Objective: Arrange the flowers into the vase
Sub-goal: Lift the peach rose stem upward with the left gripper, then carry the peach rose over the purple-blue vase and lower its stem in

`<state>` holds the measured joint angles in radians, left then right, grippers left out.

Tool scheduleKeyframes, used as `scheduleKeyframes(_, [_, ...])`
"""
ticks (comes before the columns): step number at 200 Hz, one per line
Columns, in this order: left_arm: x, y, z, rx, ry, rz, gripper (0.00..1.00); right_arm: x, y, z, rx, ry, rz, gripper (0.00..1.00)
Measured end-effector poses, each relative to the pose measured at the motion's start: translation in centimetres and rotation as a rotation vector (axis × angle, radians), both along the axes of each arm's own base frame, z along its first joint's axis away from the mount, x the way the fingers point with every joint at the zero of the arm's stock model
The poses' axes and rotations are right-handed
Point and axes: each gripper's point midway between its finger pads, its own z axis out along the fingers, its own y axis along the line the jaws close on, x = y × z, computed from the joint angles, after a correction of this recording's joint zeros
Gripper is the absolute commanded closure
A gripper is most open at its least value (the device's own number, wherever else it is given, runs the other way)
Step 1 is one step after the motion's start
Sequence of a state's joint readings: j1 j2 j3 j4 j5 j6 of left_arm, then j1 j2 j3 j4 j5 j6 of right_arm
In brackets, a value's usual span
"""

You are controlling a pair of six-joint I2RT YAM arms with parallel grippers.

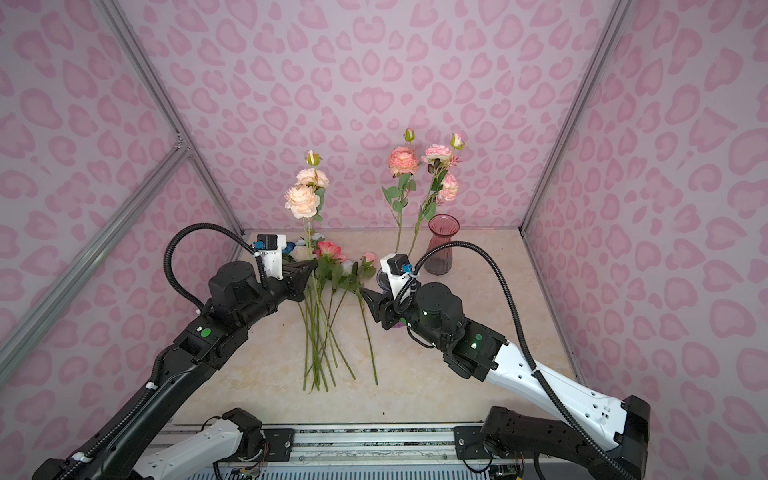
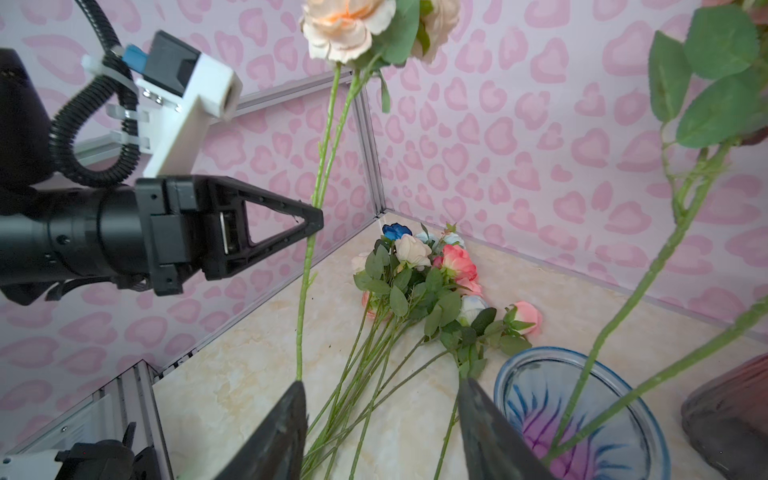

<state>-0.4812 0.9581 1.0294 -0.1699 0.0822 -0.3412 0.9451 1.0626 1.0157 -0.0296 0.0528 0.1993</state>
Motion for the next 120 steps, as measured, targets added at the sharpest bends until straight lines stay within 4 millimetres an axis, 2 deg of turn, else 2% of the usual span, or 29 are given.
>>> scheduleKeyframes(44, [-1.6, -0.5, 5.2, -0.085, -0.152, -0.055, 0.97, -0.3, 0.2, 0.1, -0.021, -0.008, 0.013, 0.41])
scheduleKeyframes(68, [-1.8, -0.9, 7.1, -0.141, -0.232, -0.066, 0.97, 0.0, -1.4, 0.1, -0.027, -0.031, -0.049, 0.4])
scheduleKeyframes(77, [-1.6, -1.2, 7.9, -0.161, -0.262, -0.071, 0.97, 0.2, -2.1, -0.4, -0.032, -0.033, -0.075, 0.38])
scheduleKeyframes(88, [-1.2, -1.8, 8.6, -0.178, -0.292, -0.079, 0.97, 0.6, -3.0, -1.3, -0.031, -0.037, -0.11, 0.31])
scheduleKeyframes(108, [-0.6, -3.0, 9.7, -0.212, -0.35, -0.099, 0.97, 1.2, -5.1, -4.0, -0.051, -0.031, -0.173, 0.25])
scheduleKeyframes(120, [-0.3, -3.9, 10.4, -0.226, -0.385, -0.115, 0.97, 1.6, -6.7, -4.9, -0.05, -0.032, -0.225, 0.23])
